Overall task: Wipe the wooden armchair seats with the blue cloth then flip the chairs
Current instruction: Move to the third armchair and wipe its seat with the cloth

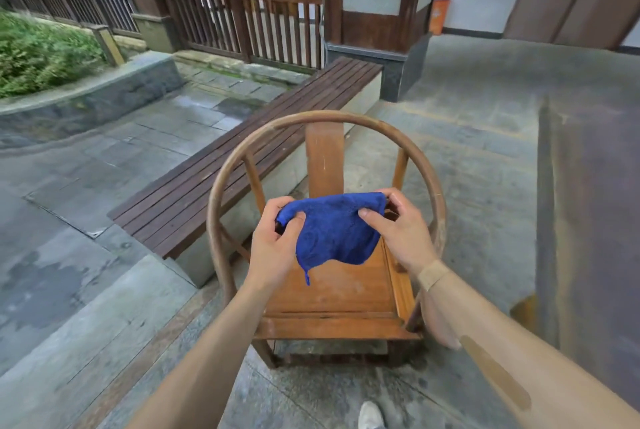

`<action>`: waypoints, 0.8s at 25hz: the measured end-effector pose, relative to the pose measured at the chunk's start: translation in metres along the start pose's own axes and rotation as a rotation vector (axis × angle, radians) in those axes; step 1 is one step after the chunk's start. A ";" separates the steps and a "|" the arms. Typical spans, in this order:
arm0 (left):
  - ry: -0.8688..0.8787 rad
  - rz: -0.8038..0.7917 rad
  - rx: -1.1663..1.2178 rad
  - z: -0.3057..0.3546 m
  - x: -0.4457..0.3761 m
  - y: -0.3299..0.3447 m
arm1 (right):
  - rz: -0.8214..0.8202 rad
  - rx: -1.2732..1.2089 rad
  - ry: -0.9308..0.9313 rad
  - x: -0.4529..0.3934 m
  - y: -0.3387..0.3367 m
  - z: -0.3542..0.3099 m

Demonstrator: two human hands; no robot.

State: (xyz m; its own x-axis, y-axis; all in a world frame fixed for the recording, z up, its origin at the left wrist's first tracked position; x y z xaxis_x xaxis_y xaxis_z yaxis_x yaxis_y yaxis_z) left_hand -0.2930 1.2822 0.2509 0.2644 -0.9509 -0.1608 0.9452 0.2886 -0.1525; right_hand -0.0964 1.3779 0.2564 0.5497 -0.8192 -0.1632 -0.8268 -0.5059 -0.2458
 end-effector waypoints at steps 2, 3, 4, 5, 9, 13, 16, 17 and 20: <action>0.012 0.030 -0.002 0.005 -0.021 0.006 | -0.019 0.007 0.007 -0.022 -0.013 0.003; 0.011 0.037 -0.005 0.006 -0.031 0.010 | -0.020 0.004 0.005 -0.032 -0.019 0.004; 0.012 0.041 -0.006 0.008 -0.042 0.016 | -0.020 -0.002 -0.005 -0.042 -0.027 0.005; 0.013 0.043 -0.007 0.008 -0.053 0.021 | -0.020 -0.008 -0.013 -0.052 -0.035 0.007; 0.025 0.047 -0.021 0.005 -0.085 0.030 | -0.023 -0.011 -0.029 -0.084 -0.053 0.015; 0.017 0.024 -0.015 0.000 -0.109 0.020 | -0.013 -0.023 -0.015 -0.106 -0.049 0.018; 0.016 0.005 -0.031 -0.011 -0.125 0.001 | -0.001 -0.030 -0.012 -0.119 -0.035 0.022; 0.003 -0.006 -0.035 -0.017 -0.129 -0.006 | 0.001 -0.034 -0.003 -0.123 -0.029 0.025; -0.045 -0.023 -0.045 -0.045 -0.136 -0.026 | -0.013 -0.046 0.047 -0.134 -0.002 0.044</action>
State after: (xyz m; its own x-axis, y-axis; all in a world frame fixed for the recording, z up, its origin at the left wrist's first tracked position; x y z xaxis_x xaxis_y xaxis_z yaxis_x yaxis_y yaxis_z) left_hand -0.3624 1.4085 0.2327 0.2522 -0.9611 -0.1125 0.9418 0.2705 -0.1996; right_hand -0.1628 1.5005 0.2367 0.5556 -0.8235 -0.1152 -0.8247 -0.5280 -0.2030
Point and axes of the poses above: each hand's wrist, its own x-axis away from the middle knuckle, its own y-axis out of the palm, z = x × y, the point moved 5 cm from there along -x, towards the middle knuckle, and after that the axes turned 14 degrees about -z, right-handed, at the moved point
